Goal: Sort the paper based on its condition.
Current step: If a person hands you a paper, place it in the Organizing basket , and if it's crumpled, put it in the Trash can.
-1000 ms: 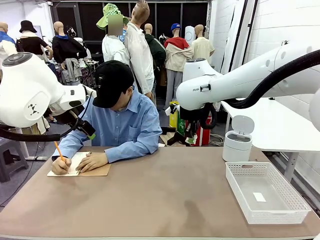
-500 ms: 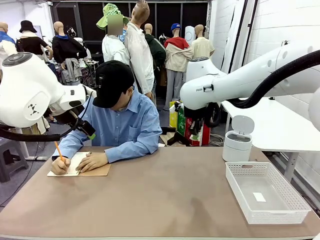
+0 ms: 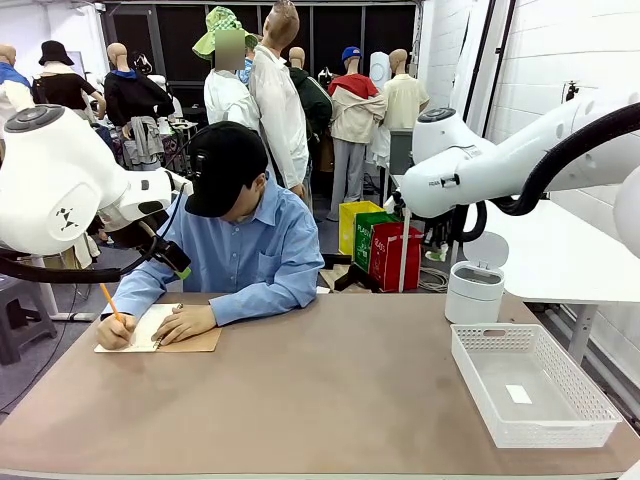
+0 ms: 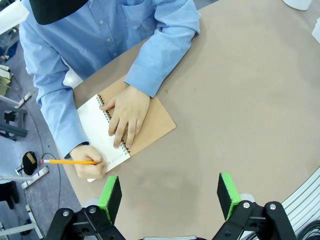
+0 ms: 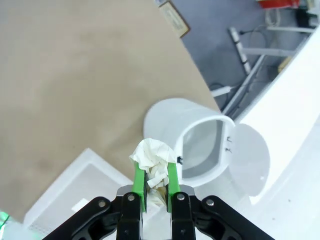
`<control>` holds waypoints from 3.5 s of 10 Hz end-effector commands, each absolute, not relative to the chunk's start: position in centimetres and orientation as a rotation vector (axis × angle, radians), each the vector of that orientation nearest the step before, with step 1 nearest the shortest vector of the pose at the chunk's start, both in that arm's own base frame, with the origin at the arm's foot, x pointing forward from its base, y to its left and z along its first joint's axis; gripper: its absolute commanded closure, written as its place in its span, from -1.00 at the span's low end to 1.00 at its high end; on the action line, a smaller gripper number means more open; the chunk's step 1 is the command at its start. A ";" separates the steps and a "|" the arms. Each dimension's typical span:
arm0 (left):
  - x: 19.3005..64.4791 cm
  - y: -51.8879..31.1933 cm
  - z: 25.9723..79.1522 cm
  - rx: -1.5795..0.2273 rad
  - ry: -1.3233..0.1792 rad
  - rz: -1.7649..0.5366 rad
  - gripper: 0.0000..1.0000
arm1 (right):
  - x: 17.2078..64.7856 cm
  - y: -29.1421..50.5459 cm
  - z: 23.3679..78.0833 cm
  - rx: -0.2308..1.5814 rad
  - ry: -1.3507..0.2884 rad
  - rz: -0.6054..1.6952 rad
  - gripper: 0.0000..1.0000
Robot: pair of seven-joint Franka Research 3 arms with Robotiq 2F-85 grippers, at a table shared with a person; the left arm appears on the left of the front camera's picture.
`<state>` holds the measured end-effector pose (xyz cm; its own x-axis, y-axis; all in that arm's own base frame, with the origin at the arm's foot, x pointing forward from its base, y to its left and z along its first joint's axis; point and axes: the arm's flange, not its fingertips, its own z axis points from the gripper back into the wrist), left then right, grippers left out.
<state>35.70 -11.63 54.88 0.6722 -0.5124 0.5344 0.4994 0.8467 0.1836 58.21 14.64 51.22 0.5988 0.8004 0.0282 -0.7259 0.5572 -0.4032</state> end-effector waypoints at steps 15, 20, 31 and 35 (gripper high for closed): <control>35.7 -11.6 54.9 0.019 -0.609 -0.569 -1.00 | 66.1 5.9 45.9 -0.448 -0.128 0.780 0.60; 35.7 -11.6 54.9 0.019 -0.609 -0.569 -1.00 | 66.4 5.9 45.3 -0.444 -0.102 0.753 0.19; 35.7 -11.6 54.9 0.019 -0.609 -0.569 -1.00 | 65.5 6.8 47.1 -0.423 -0.078 0.710 -1.00; 35.7 -11.6 54.9 0.019 -0.609 -0.569 -1.00 | 65.2 6.6 46.7 -0.424 -0.084 0.736 -1.00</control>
<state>35.70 -11.63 54.88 0.6722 -0.5125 0.5343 0.4995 0.8466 0.1836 64.93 7.44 47.17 0.7422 0.6626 -0.1000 -0.6412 0.6589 -0.3933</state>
